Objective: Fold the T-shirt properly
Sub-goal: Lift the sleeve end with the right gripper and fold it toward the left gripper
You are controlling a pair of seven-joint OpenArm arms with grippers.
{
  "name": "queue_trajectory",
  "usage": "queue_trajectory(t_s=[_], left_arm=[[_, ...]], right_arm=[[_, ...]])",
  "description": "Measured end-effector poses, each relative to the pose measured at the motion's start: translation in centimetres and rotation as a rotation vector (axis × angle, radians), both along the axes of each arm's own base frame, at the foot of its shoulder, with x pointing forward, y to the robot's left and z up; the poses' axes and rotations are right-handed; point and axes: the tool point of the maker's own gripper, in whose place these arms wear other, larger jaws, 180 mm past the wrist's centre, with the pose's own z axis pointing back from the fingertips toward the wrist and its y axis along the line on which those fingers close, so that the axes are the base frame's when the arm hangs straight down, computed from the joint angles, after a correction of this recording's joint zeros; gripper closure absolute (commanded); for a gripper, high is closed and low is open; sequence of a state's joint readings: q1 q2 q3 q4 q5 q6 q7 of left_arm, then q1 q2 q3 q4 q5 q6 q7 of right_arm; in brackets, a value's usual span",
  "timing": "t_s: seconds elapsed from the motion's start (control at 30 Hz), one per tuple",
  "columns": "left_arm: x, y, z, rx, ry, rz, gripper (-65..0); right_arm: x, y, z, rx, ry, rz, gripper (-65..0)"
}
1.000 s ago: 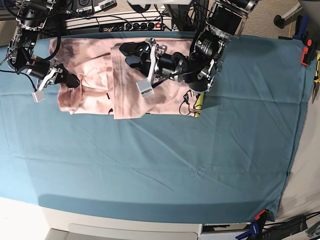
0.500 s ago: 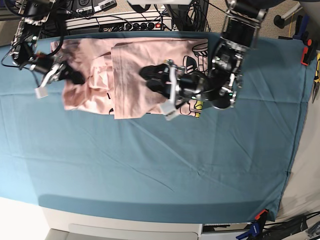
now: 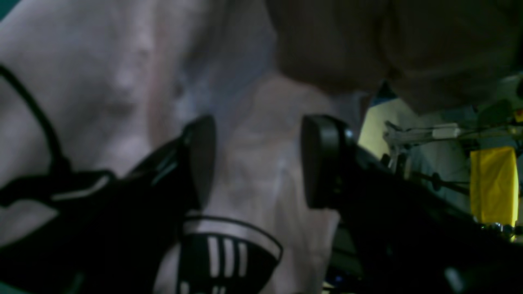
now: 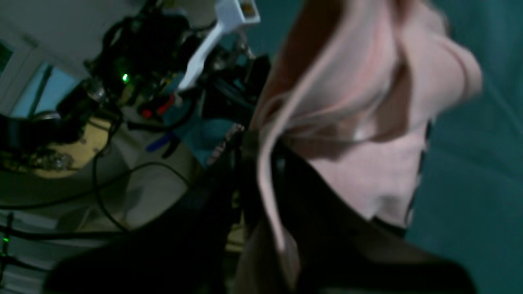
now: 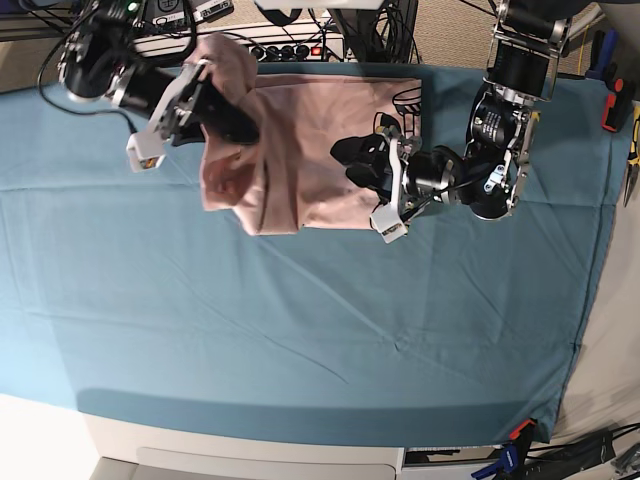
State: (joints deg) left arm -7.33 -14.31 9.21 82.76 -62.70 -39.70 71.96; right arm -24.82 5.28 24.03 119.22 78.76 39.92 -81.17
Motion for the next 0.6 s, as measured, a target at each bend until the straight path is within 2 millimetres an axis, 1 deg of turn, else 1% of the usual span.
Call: queue_trajectory(t_s=[0.07, 0.17, 0.27, 0.33, 0.43, 0.53, 0.6], left_arm=[[0.0, 0.0, 0.0, -0.001, -0.001, 0.001, -33.9], [0.3, 0.1, 0.2, -0.002, -0.006, 0.004, -33.9], [1.1, 0.7, 0.6, 0.001, -0.025, 0.026, -33.9], [1.9, 1.4, 1.1, 0.005, -0.048, 0.043, -33.9], [2.8, 2.7, 1.5, 0.025, -0.072, 0.062, -33.9], [3.0, 4.0, 1.2, 0.056, -0.075, 0.071, -33.9], [2.9, 4.5, 1.0, 0.07, -0.074, 0.072, -33.9]], right_arm=[[-0.3, 0.5, -0.7, -0.013, 0.022, -0.024, 0.0], [-0.1, 1.0, -1.4, -0.02, 0.039, -0.054, 0.0], [-0.3, 1.5, -2.5, -0.066, 0.071, -0.048, 0.0], [-0.1, 2.2, -3.1, -0.1, 0.069, -0.035, 0.0], [0.8, 4.0, -3.5, -0.147, 0.026, -0.004, 0.0], [1.5, 6.1, -3.7, -0.194, -0.027, 0.041, 0.0], [2.0, 7.2, -3.8, -0.236, -0.063, 0.067, 0.0]])
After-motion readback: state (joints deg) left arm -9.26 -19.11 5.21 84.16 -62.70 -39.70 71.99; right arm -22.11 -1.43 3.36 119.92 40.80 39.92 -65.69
